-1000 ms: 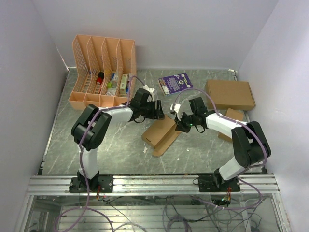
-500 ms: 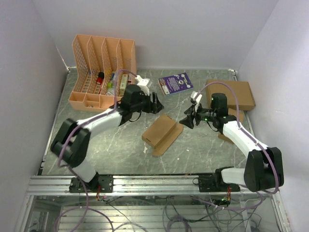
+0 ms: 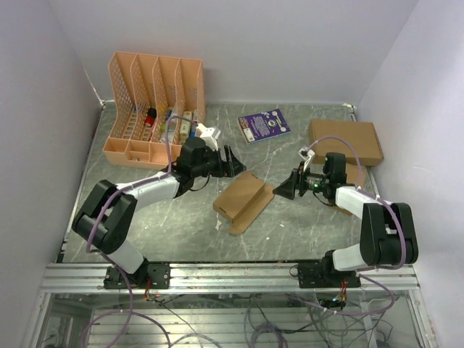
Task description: Fold the paper box
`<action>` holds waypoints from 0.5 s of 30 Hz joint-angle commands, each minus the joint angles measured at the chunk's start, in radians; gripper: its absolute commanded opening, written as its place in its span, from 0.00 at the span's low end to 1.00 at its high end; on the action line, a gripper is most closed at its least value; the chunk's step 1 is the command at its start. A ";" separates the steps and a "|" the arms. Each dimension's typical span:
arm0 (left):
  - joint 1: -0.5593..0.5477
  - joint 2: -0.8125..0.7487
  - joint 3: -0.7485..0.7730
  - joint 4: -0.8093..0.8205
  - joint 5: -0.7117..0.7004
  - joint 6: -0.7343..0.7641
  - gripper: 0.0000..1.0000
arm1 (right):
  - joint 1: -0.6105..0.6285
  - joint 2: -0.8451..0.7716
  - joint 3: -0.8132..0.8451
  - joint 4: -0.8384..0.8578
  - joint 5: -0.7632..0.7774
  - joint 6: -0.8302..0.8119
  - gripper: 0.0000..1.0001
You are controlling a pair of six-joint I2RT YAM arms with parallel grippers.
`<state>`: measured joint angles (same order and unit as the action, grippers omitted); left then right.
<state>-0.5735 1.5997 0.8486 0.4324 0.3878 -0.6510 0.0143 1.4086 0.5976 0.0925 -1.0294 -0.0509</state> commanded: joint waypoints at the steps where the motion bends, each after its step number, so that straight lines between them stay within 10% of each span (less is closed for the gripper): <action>1: -0.067 -0.094 0.059 -0.267 -0.248 0.142 0.88 | -0.005 0.075 -0.013 0.172 -0.001 0.216 0.70; 6: -0.094 -0.211 0.004 -0.329 -0.391 0.116 0.83 | -0.007 0.158 0.036 0.145 0.123 0.217 0.70; 10: -0.093 -0.343 -0.113 -0.404 -0.430 -0.036 0.57 | -0.003 0.186 0.097 0.089 0.090 0.143 0.63; 15: -0.095 -0.603 -0.320 -0.499 -0.439 -0.180 0.07 | 0.014 0.236 0.251 -0.121 0.013 -0.093 0.03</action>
<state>-0.6666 1.1221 0.6277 0.0624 0.0002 -0.7021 0.0166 1.6154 0.7383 0.1150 -0.9714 0.0380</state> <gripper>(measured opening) 0.140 0.182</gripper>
